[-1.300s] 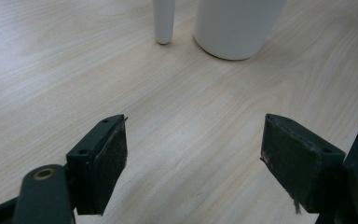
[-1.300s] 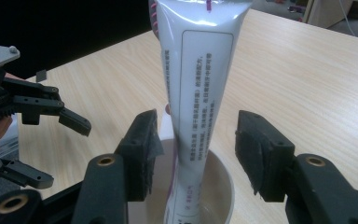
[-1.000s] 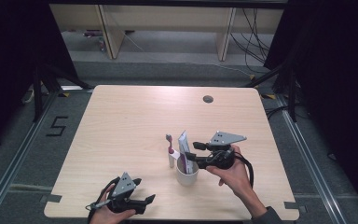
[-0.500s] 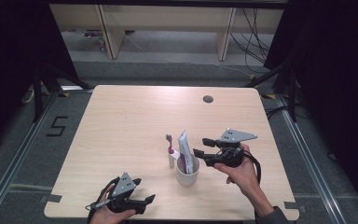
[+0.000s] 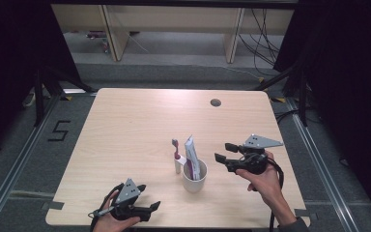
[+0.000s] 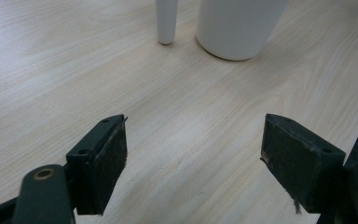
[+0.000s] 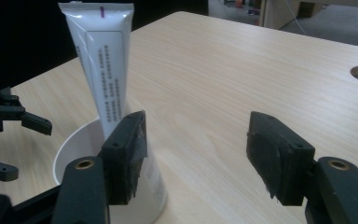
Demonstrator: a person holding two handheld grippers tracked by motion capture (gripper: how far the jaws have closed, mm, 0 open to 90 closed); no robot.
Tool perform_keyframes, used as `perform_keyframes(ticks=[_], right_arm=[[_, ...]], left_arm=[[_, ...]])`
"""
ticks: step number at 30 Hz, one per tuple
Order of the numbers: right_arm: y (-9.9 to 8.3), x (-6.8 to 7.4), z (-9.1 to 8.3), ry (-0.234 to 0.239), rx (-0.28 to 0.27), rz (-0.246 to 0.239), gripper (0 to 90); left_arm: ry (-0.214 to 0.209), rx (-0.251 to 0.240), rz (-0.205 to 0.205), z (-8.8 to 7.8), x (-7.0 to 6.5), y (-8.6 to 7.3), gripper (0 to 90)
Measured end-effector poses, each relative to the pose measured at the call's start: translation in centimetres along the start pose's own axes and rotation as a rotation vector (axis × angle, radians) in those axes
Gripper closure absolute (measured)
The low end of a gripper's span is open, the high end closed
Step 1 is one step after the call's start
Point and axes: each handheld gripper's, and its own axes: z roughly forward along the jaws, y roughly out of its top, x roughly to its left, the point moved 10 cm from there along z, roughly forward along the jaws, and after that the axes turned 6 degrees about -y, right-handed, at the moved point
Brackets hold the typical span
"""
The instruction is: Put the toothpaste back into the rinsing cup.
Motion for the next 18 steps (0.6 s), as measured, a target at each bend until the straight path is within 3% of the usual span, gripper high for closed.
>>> perform_keyframes(ticks=[7, 8, 9, 15, 18], right_arm=[[-0.7, -1.2, -0.9, -0.027, 0.003, 0.019, 36.9], [-0.9, -1.1, -1.1, -0.022, 0.016, 0.041, 36.6], [-0.9, -1.5, -1.0, -0.033, 0.007, 0.020, 36.3], [-1.6, -1.9, -1.4, -0.039, 0.022, 0.053, 32.2], [-2.0, -2.4, -1.7, -0.057, 0.035, 0.039, 29.8]], left_arm=[[0.000, 0.004, 0.004, -0.1, 0.1, 0.0, 22.2], [0.000, 0.006, 0.007, -0.1, 0.1, 0.0, 22.2], [0.000, 0.005, 0.006, -0.1, 0.1, 0.0, 22.2], [0.001, 0.008, 0.013, -0.2, 0.2, 0.0, 22.2], [-0.001, 0.008, 0.012, -0.2, 0.2, 0.0, 22.1]])
